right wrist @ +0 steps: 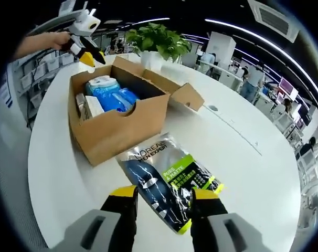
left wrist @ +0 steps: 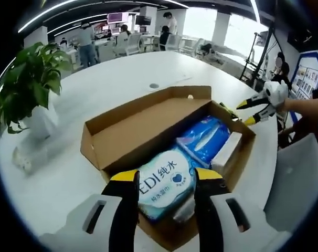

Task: Operate the shoe box by opening the lid, removing the specified soft item, and placing it in the target area until the item is outside and the box remains undamaged.

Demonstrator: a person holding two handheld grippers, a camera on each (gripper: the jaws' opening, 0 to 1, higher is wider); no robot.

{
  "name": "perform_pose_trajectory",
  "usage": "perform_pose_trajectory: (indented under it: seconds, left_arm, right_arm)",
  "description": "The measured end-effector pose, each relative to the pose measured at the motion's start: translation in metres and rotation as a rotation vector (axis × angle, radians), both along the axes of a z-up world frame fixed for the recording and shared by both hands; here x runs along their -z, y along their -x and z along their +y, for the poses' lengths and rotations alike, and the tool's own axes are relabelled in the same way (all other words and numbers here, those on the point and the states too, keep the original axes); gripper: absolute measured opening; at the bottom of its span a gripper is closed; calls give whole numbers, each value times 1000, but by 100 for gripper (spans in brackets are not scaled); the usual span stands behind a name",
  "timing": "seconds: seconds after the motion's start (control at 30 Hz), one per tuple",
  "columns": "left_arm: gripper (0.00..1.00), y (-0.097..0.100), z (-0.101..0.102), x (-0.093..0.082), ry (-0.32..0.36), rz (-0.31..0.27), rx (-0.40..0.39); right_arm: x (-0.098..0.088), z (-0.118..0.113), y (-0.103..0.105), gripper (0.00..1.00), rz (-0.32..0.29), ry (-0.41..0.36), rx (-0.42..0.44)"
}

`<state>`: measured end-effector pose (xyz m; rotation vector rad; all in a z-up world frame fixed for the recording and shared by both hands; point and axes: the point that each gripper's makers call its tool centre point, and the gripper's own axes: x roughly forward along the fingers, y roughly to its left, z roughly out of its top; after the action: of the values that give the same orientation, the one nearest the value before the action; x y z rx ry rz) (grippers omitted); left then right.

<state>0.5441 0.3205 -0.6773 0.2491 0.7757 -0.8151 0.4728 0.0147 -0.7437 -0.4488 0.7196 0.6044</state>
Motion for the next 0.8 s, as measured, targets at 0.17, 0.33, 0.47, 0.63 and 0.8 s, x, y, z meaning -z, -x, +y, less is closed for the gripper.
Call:
perform_pose_trajectory:
  seconds: [0.17,0.33,0.47,0.63,0.8]
  left_arm:
    - [47,3,2,1,-35,-10,48]
    - [50,8,2,1,-55,-1,90]
    - [53,11,4,4,-105,6,144]
    - [60,14,3,10,-137,23,212]
    - [62,12,5,14,-183,16,271]
  right_arm:
    - [-24,8,-5,42,-7,-17,-29]
    - [-43,23,-5,47,18,-43,-66]
    - [-53,35,-1,49,35,-50,-107]
    - [-64,53,-2,49,26,-56,-174]
    - [-70,72,-1,51,45,-79,-238]
